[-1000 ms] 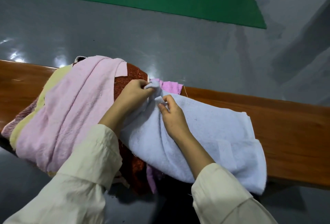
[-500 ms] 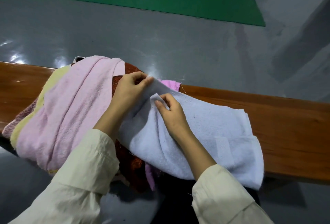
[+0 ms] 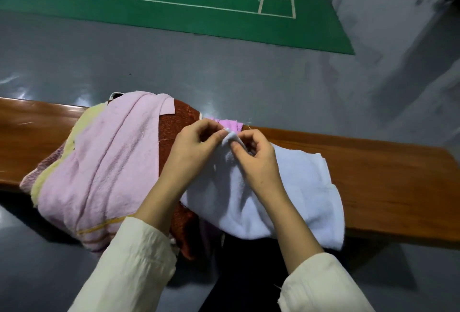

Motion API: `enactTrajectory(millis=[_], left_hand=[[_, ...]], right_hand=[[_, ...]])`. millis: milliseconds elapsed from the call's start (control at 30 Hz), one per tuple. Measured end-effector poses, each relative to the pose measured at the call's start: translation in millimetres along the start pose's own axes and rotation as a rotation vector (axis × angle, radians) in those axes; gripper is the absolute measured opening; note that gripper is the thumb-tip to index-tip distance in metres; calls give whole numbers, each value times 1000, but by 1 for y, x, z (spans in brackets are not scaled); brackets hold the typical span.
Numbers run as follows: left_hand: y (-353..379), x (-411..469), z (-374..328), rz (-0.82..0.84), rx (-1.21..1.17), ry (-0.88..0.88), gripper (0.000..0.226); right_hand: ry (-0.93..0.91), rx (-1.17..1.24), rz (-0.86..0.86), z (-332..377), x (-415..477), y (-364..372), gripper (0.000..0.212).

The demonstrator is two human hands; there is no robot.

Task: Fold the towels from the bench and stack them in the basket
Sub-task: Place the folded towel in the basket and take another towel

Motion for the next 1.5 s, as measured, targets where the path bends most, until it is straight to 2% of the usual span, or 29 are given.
enactTrajectory(millis=[100, 200, 333, 500, 533, 633, 800, 900, 933, 1100, 1267, 1333, 1400, 1500], left_hand=[[1, -9, -7, 13, 5, 22, 8], [3, -16, -14, 32, 7, 18, 9], [4, -21, -21, 67, 3, 9, 9], [8, -28, -25, 78, 73, 35, 9], [8, -31, -23, 87, 75, 35, 18], [5, -40, -10, 103, 233, 105, 30], [-10, -43, 20, 60, 442, 187, 15], [-22, -44, 29, 6, 520, 183, 6], [-26, -45, 30, -7, 529, 177, 10], [-37, -49, 16, -70, 446, 196, 32], [-30, -53, -15, -145, 273, 179, 25], [-26, -53, -33, -153, 253, 223, 26], [-22, -52, -55, -167, 247, 270, 12], [-12, -58, -89, -77, -63, 230, 19]], right_hand=[[8, 37, -31, 6, -4, -4, 17], [-14, 26, 10, 14, -6, -9, 20], [-52, -64, 98, 23, -8, -15, 19], [-25, -89, 72, 27, -7, -23, 8], [-24, -96, 60, 28, -7, -25, 8], [-33, -87, 16, 31, -9, -33, 13], [-54, -60, -60, 38, -11, -49, 25], [-40, -54, -124, 39, -10, -59, 19], [-32, -73, -139, 40, -10, -62, 16], [-24, -138, -147, 45, -14, -73, 16], [-71, -159, -242, 60, -17, -91, 13], [-94, -203, -262, 70, -18, -100, 14], [-126, -242, -302, 83, -20, -111, 11], [-236, -290, -397, 111, -21, -133, 4]])
Point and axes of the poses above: each hand's wrist, its own x-axis towards the middle knuckle, its own y-axis out of the palm, z = x × y, the point moved 4 cm from there along x, towards the middle knuckle, and after that the axes turned 14 degrees about -y, right-handed, at the moved point
